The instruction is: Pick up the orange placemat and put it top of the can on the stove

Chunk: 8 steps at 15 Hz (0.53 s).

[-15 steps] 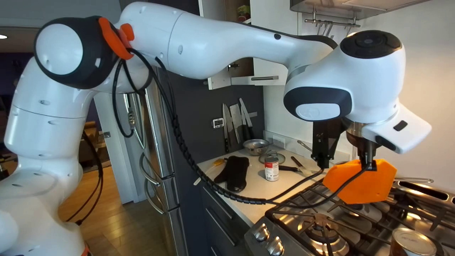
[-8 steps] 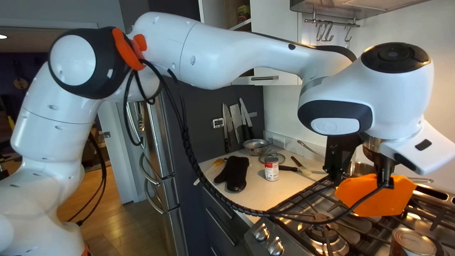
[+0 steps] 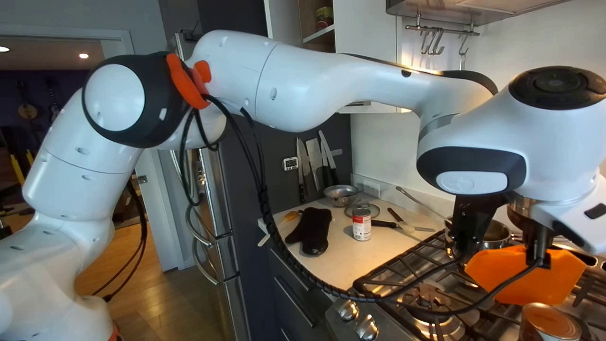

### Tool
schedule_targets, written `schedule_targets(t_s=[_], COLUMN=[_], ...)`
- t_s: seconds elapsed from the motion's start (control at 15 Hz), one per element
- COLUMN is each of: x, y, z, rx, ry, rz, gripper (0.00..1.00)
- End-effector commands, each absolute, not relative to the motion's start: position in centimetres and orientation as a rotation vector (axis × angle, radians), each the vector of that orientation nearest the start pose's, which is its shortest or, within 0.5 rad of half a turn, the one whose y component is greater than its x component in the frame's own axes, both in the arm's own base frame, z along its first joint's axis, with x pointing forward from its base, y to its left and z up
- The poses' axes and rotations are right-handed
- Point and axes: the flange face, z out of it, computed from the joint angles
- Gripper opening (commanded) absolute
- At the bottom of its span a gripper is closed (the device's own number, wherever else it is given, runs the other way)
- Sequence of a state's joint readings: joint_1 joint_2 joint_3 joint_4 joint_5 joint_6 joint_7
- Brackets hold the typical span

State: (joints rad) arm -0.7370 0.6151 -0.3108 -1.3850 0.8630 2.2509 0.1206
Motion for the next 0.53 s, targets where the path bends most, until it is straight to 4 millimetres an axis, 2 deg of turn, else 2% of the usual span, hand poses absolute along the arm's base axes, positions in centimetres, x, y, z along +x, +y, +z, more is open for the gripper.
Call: schedule_targets(t_s=[0.0, 0.47], x=[43.3, 40.4], y=[-62.3, -64.3], z=[39.1, 38.7], rx=[-1.899, -1.92], ry=[1.924, 2.129], rz=[-0.647, -0.55], gripper=[0.02, 0.02])
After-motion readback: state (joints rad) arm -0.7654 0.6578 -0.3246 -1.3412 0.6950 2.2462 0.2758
